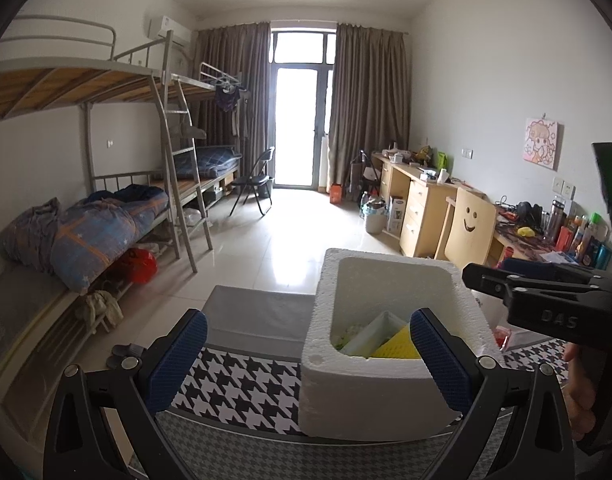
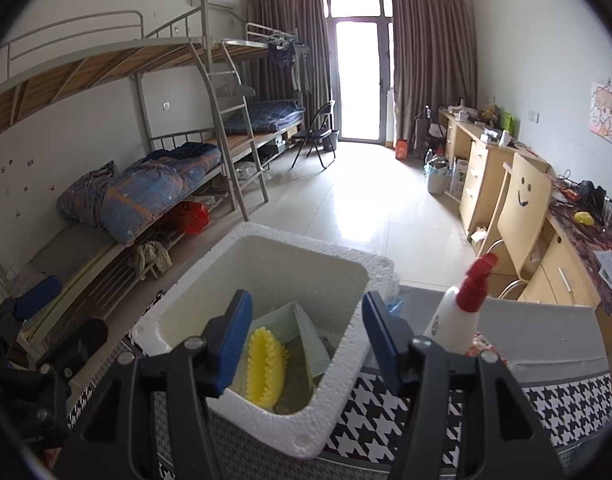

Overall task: Organize soft objects
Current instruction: 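Lower the right gripper into the box and open to release the mask, then move both grippers back from the box toward the table, then move the left gripper toward the white paper towel on the runner, then lower the left gripper onto the white paper towel and close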

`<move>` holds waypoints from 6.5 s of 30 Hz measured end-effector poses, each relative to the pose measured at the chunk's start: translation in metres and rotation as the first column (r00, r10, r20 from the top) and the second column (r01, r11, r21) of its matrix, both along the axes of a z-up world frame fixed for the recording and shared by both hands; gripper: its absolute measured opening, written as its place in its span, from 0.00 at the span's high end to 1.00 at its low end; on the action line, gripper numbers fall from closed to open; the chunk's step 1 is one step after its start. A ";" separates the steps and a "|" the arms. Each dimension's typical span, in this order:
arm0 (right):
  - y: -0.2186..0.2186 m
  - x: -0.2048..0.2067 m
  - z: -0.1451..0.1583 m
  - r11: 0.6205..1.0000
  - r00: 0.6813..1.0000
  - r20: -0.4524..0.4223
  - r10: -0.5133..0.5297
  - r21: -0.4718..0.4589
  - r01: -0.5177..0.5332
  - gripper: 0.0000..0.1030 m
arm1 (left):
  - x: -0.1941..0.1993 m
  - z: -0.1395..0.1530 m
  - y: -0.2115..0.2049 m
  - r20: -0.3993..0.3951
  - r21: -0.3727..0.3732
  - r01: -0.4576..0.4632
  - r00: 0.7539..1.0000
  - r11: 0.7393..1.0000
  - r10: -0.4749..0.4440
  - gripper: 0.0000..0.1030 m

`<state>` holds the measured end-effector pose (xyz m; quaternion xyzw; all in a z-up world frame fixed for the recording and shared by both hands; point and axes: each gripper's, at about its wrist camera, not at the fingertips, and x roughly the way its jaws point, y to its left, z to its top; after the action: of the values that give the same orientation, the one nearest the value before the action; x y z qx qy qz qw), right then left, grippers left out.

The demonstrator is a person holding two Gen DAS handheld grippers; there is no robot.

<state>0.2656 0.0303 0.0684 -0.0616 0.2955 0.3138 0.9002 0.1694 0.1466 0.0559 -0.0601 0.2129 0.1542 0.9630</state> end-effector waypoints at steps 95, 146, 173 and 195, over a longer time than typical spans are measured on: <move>-0.220 -0.162 -0.046 0.921 0.910 0.187 -0.369 0.204 0.332 0.11 | -0.101 -0.034 -0.188 0.137 0.069 0.390 0.908 0.918 -0.396 0.01; -0.264 -0.182 -0.109 0.879 0.881 0.043 -0.472 0.099 0.466 0.11 | -0.092 -0.103 -0.242 -0.106 -0.015 0.535 0.839 0.845 -0.534 0.01; -0.282 -0.169 -0.153 0.858 0.857 -0.064 -0.511 0.021 0.513 0.11 | -0.056 -0.151 -0.266 -0.296 -0.125 0.598 0.739 0.792 -0.605 0.39; -0.289 -0.163 -0.161 0.853 0.849 -0.104 -0.517 0.015 0.521 0.11 | -0.050 -0.166 -0.282 -0.349 -0.126 0.627 0.698 0.769 -0.626 0.69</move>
<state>0.1026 -0.2586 -0.0926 0.0549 0.3372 0.0678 0.9374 0.1193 -0.1352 -0.1096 0.0470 0.3982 -0.1736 0.8995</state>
